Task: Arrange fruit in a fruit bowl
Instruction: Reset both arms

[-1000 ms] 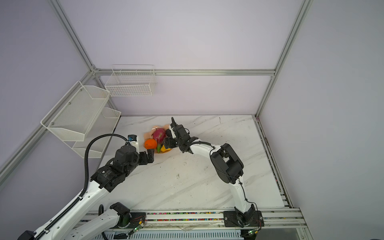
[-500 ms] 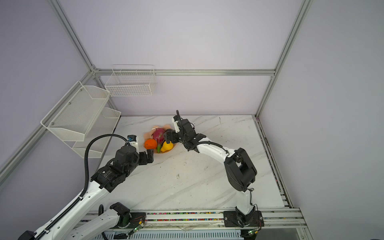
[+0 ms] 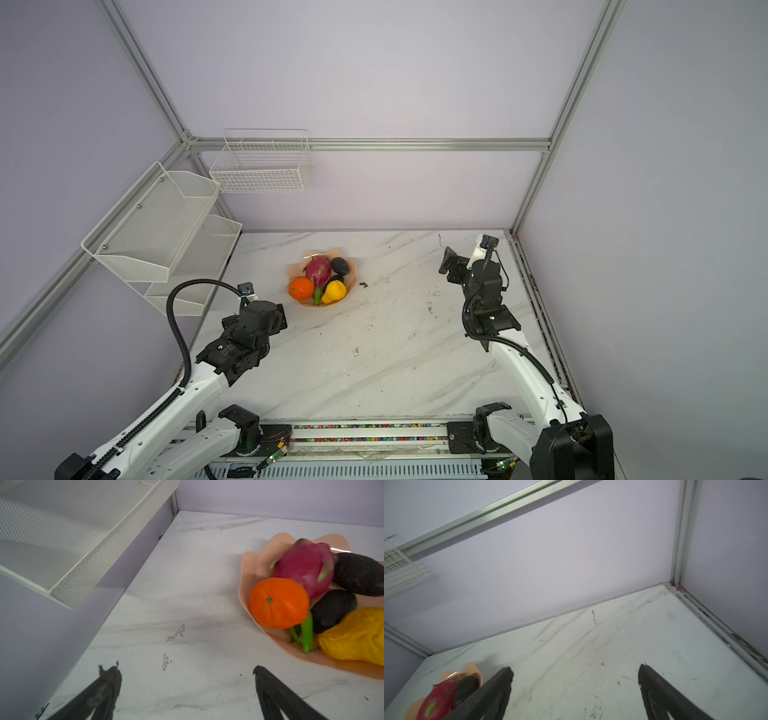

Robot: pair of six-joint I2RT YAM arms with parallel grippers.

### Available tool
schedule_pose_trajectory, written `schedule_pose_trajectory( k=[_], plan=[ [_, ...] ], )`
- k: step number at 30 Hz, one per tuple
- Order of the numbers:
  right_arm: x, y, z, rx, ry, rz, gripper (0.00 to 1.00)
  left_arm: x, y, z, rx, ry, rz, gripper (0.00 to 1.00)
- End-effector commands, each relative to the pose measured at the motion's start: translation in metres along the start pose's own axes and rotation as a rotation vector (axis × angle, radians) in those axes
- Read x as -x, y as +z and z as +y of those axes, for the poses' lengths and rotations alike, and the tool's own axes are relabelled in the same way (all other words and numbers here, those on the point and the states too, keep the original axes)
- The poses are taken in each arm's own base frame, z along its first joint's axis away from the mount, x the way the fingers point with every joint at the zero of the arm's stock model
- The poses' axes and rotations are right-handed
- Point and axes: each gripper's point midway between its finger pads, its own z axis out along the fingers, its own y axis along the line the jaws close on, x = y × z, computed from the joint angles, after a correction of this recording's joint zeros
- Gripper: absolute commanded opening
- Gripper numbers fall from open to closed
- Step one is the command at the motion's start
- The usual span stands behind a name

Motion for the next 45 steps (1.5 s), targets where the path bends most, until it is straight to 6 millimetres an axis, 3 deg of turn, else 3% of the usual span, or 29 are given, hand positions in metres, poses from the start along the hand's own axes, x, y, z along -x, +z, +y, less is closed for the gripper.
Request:
schedule_pose_trajectory(
  k=[1,4,9,11,13,15,20,24,27,33,45],
  plan=[
    [-0.018,0.003,-0.024,-0.072,-0.073,-0.065,0.97,-0.002,0.022,0.009,-0.001,-0.136,-0.076,1.0],
    [-0.038,0.007,-0.039,-0.108,-0.104,-0.118,0.97,0.012,0.032,0.006,-0.03,-0.138,-0.148,1.0],
    [-0.069,0.02,-0.046,-0.088,-0.205,-0.18,0.97,0.035,0.04,-0.01,-0.133,-0.098,-0.337,1.0],
    [-0.075,0.025,-0.048,-0.084,-0.211,-0.193,0.97,0.019,0.046,-0.007,-0.131,-0.102,-0.388,1.0],
    [-0.077,0.029,-0.042,-0.046,-0.226,-0.219,0.97,0.012,0.048,-0.008,-0.155,-0.093,-0.442,1.0],
    [-0.078,0.035,-0.038,-0.033,-0.263,-0.227,0.97,0.014,0.044,-0.012,-0.185,-0.082,-0.482,1.0],
    [-0.08,0.047,-0.036,-0.032,-0.34,-0.254,0.97,0.021,0.058,-0.019,-0.183,-0.041,-0.455,1.0],
    [-0.094,0.054,-0.05,-0.02,-0.314,-0.24,0.97,0.025,0.07,-0.025,-0.181,-0.019,-0.487,1.0],
    [-0.099,0.057,-0.059,-0.003,-0.273,-0.245,0.97,0.012,0.088,-0.032,-0.187,0.007,-0.451,1.0],
    [-0.105,0.081,-0.066,-0.044,-0.264,-0.152,0.97,0.012,0.096,-0.033,-0.172,0.001,-0.455,1.0],
    [-0.103,0.079,-0.071,-0.07,-0.268,-0.165,0.97,0.013,0.119,-0.043,-0.139,0.059,-0.369,1.0]
  ],
)
